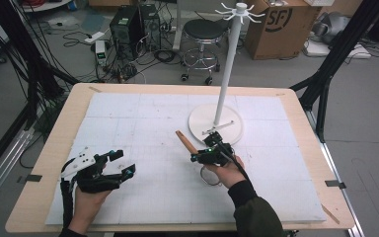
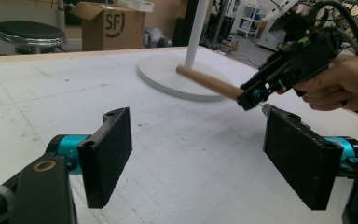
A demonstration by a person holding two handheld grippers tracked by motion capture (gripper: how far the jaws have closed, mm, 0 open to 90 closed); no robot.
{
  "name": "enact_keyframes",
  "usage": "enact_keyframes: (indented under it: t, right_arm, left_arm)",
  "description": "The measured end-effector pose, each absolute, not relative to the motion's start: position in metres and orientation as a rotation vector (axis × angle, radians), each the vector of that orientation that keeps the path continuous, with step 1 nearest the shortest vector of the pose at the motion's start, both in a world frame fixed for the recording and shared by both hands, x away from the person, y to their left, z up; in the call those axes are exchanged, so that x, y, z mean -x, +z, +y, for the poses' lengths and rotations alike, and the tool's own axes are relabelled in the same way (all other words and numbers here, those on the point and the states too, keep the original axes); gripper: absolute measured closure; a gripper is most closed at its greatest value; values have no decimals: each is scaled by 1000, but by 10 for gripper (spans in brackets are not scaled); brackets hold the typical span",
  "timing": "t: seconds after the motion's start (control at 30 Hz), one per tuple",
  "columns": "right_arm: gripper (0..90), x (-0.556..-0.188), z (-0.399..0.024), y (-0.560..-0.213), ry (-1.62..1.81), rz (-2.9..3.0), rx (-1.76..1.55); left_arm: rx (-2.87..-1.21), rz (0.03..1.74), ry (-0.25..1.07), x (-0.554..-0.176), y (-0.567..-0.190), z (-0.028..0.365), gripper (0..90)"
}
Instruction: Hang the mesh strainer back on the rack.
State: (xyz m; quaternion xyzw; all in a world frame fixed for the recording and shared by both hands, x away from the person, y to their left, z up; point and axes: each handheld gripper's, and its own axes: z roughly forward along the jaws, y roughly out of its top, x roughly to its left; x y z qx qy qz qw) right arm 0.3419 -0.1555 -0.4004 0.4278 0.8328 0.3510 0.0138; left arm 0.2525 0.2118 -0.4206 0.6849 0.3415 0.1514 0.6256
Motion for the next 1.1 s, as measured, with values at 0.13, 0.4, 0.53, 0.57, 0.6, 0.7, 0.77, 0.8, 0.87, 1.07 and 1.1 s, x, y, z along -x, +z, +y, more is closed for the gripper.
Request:
enact_keyframes:
  t: [0.13,0.4,0.53,0.57,0.6,0.7,0.77,0.8,0.87,1.07,1.1]
  right_arm:
    - [689,-341,-170,-397,1267,2518,-1373]
    - [688,-337,-186,-388,1440,2399,-1386]
    - [688,-337,-193,-381,1536,2324,-1411]
    - [688,-337,-194,-380,1560,2312,-1423]
    - [688,-337,-196,-378,1565,2294,-1427]
    - [688,-337,-200,-373,1625,2231,-1428]
    - [688,-336,-202,-369,1668,2194,-1420]
    - [687,-336,-203,-367,1688,2178,-1403]
    - [687,-335,-205,-362,1727,2136,-1385]
    - [687,-334,-212,-350,1794,2020,-1362]
    - [687,-333,-213,-348,1818,2004,-1366]
  left_arm:
    - [-1570,784,349,-252,-420,212,243]
    - [-1568,788,346,-253,-421,213,243]
    - [-1568,788,345,-253,-421,213,243]
    - [-1568,788,346,-252,-421,213,243]
    - [-1566,788,342,-252,-421,213,243]
    - [-1567,793,339,-253,-421,213,244]
    - [-1573,798,340,-253,-421,214,244]
    - [-1570,798,339,-253,-421,213,244]
    - [-1566,796,339,-253,-421,213,244]
    - [-1561,802,334,-254,-421,214,244]
    - [-1560,803,334,-254,-421,214,244]
